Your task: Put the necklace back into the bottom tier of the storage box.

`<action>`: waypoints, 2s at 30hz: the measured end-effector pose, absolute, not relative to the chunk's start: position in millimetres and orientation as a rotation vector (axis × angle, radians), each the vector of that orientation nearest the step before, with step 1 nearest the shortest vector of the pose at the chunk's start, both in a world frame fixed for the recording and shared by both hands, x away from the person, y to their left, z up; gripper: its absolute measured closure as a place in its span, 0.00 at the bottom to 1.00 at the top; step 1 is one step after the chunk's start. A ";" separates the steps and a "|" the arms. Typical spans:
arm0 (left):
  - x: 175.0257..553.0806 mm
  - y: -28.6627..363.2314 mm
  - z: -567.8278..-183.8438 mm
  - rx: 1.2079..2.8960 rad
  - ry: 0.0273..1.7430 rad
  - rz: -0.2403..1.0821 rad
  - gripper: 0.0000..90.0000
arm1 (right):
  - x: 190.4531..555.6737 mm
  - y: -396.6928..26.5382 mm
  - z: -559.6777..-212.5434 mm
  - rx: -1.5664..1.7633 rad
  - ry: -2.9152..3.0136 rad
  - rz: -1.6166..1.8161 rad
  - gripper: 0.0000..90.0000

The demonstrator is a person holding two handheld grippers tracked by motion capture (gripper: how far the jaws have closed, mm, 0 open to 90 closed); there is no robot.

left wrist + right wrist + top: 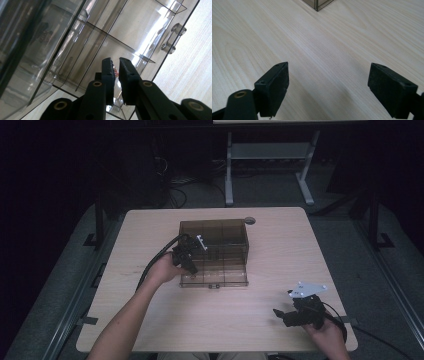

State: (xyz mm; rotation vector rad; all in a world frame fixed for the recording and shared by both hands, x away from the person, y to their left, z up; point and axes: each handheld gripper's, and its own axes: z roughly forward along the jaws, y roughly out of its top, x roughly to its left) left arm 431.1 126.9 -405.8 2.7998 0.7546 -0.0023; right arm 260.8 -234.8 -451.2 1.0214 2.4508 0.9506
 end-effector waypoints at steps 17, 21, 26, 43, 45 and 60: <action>427.0 139.7 -410.0 2.757 0.787 -0.045 0.81 | 261.9 -235.1 -451.0 1.026 2.444 0.941 0.18; 423.8 138.4 -410.1 2.749 0.772 -0.038 0.79 | 262.5 -235.4 -451.1 1.026 2.440 0.937 0.18; 420.6 142.6 -406.2 2.720 0.785 -0.031 0.76 | 261.8 -234.7 -450.5 1.020 2.437 0.934 0.18; 405.7 156.3 -390.0 2.656 0.773 0.007 0.69 | 260.7 -232.5 -449.0 1.036 2.432 0.926 0.18; 404.9 158.4 -387.9 2.653 0.769 0.006 0.69 | 261.1 -232.4 -449.2 1.036 2.432 0.925 0.18; 393.6 166.7 -379.0 2.647 0.746 0.030 0.66 | 261.6 -231.7 -449.5 1.041 2.431 0.923 0.18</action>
